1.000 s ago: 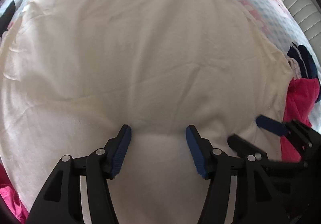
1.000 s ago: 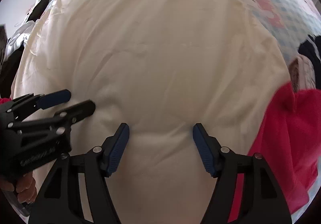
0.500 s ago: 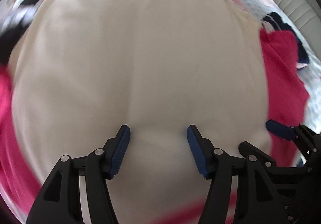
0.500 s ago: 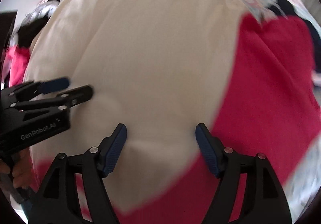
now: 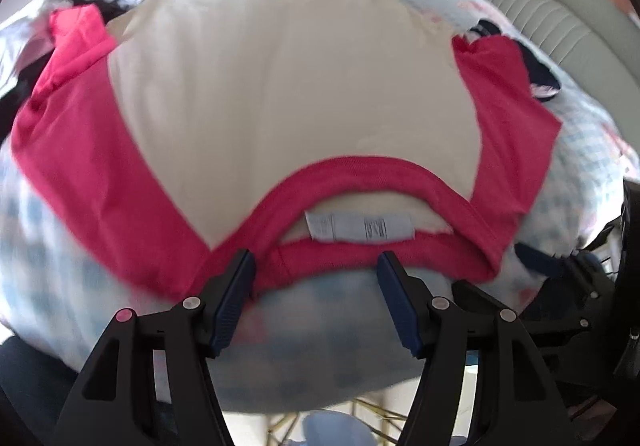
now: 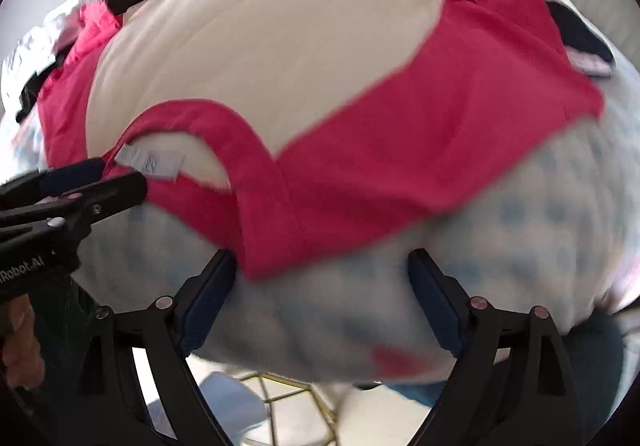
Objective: Fold clothes
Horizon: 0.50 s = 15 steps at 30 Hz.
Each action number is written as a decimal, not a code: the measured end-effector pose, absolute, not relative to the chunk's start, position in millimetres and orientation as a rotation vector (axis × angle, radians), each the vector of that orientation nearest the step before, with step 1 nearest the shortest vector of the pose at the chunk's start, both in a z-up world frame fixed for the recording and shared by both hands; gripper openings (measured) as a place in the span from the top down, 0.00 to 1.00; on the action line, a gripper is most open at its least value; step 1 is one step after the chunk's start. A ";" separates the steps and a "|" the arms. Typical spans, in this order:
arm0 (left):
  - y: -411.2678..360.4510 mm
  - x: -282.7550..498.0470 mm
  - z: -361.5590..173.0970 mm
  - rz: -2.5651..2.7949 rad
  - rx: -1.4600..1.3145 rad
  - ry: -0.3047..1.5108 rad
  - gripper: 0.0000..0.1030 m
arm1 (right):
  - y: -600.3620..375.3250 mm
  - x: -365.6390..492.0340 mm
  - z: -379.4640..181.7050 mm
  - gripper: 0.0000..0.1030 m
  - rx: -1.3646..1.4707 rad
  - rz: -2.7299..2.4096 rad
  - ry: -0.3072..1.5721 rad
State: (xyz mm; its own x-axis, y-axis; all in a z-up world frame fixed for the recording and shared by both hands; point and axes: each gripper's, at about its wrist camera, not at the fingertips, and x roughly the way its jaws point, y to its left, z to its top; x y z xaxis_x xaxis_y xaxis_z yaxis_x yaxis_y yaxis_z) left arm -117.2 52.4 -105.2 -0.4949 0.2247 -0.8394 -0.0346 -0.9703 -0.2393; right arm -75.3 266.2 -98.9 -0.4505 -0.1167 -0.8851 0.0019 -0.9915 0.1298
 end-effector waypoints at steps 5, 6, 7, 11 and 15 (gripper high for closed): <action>35.4 -111.7 -95.8 2.516 -1.302 -0.516 0.37 | 281.4 -37.3 -94.8 0.16 1.536 -2.638 -0.291; 32.2 -112.8 -90.9 2.489 -1.193 -0.558 0.37 | 284.5 -29.7 -94.0 0.16 1.521 -2.643 -0.315; 28.8 -114.0 -85.7 2.483 -1.131 -0.587 0.36 | 287.5 -22.2 -93.1 0.16 1.506 -2.647 -0.339; 4.2 -140.1 -83.2 2.565 -1.126 -0.690 0.36 | 299.3 -14.2 -81.6 0.19 1.429 -2.748 -0.354; -6.4 -157.2 -116.7 2.577 -1.284 -0.725 0.36 | 311.5 -33.3 -76.3 0.15 1.389 -2.742 -0.267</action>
